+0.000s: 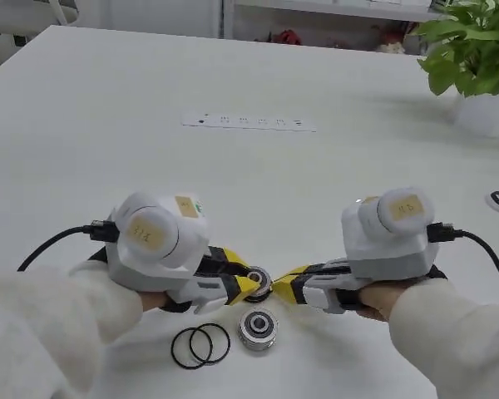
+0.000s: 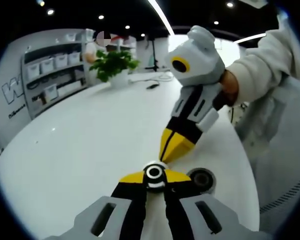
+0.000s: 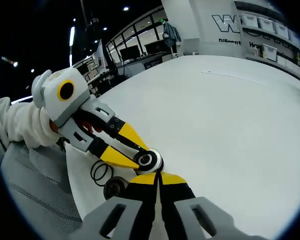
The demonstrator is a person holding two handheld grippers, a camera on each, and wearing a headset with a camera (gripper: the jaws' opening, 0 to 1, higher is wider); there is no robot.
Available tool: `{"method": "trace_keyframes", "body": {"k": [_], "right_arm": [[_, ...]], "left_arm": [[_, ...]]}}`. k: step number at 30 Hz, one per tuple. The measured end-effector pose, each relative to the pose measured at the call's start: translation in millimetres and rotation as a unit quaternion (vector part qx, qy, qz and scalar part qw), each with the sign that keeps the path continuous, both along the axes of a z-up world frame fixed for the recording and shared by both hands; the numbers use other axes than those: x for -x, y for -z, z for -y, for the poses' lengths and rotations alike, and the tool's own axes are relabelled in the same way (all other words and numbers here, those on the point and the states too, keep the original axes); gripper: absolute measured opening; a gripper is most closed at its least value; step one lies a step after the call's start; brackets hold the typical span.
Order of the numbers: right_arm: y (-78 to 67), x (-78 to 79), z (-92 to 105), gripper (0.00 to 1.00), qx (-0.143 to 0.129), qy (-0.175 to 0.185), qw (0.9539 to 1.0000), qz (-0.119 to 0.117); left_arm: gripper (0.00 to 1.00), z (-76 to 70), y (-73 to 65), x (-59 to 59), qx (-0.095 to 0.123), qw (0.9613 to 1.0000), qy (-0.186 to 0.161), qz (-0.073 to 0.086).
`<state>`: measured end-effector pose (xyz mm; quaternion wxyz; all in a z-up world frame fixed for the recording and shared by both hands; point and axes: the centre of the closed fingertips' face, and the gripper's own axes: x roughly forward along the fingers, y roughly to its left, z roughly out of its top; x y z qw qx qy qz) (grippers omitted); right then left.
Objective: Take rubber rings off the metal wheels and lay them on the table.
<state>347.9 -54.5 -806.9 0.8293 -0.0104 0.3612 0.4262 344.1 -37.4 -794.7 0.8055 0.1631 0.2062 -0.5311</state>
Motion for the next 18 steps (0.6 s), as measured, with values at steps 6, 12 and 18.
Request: {"method": "trace_keyframes", "body": {"k": [6, 12, 18], "right_arm": [[-8.1, -1.0, -2.8, 0.00, -0.061, 0.038, 0.9967, -0.038], [-7.1, 0.3, -2.8, 0.00, -0.062, 0.042, 0.9960, -0.047], [-8.1, 1.6, -3.8, 0.00, -0.069, 0.050, 0.9947, -0.057]], "left_arm": [[0.14, -0.2, -0.2, 0.3, 0.001, 1.0000, -0.001, 0.000], [0.14, 0.1, -0.4, 1.2, 0.000, 1.0000, 0.001, 0.003], [0.14, 0.1, -0.2, 0.7, -0.002, 1.0000, 0.001, 0.007]]}}
